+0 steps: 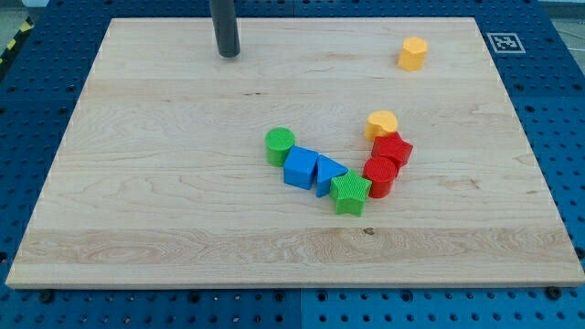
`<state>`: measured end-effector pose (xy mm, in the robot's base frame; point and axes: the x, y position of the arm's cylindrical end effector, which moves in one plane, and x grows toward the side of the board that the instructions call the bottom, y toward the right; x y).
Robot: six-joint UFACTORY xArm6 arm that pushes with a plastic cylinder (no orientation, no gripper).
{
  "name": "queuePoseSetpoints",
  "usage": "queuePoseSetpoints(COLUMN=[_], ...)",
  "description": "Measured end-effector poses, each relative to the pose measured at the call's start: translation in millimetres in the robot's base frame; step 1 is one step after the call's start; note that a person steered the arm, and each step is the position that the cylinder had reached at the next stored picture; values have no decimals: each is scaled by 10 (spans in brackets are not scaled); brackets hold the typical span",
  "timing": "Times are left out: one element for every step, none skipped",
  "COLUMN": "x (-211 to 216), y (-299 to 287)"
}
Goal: Move your arm to the top right of the board
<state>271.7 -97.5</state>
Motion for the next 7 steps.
queuePoseSetpoints(x=[0, 0, -5, -16, -16, -16, -16], y=[61, 116, 171, 246, 273, 288, 296])
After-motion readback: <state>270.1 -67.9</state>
